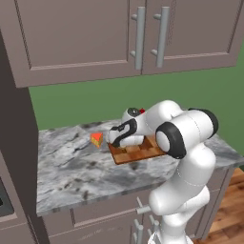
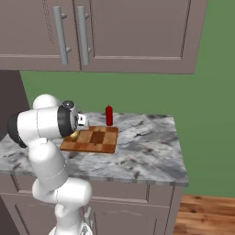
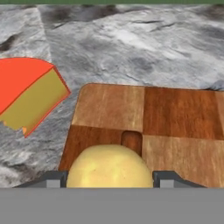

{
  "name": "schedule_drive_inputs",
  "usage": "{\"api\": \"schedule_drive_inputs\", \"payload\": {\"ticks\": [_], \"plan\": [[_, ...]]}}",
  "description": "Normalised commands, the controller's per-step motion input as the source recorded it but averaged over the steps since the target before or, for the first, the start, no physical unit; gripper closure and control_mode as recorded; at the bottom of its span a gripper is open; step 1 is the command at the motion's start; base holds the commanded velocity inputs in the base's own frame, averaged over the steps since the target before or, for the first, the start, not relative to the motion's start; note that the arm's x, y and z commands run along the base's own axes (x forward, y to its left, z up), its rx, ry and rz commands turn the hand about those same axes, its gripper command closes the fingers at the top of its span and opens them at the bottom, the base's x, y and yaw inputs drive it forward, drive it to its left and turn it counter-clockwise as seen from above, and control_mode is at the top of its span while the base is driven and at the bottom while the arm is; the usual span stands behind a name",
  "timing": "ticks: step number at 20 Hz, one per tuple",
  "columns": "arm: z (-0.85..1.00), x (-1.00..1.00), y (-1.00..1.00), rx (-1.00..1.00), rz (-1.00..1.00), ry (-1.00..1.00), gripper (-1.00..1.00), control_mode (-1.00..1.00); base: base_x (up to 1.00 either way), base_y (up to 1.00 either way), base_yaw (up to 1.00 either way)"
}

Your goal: Retrieve the reheated potato from the microwave, then place the potato, cheese, and condiment on the cutting board.

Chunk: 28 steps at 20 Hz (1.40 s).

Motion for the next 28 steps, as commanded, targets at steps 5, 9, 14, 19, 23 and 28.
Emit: {"api": "schedule_drive_inputs", "payload": {"ticks": [5,9,14,19,23,28], "plan": [[-0.20,-0.15,-0.07,0.00,-0.05,-0.02,-1.00,-1.00,0.00,0.00,0.00],[0.00,-0.15,-0.07,0.02,-0.04,-0.02,-1.00,-1.00,0.00,0.00,0.00],[0.20,-0.09,-0.02,0.09,0.00,-0.08,-1.00,-1.00,0.00,0.00,0.00],[0.28,-0.02,-0.12,0.13,0.00,-0.09,-1.00,-1.00,0.00,0.00,0.00],[0.25,-0.06,-0.24,0.08,0.00,-0.10,-1.00,-1.00,0.00,0.00,0.00],[0.22,-0.09,-0.24,0.02,0.00,-0.12,-1.00,-1.00,0.00,0.00,0.00]]}}
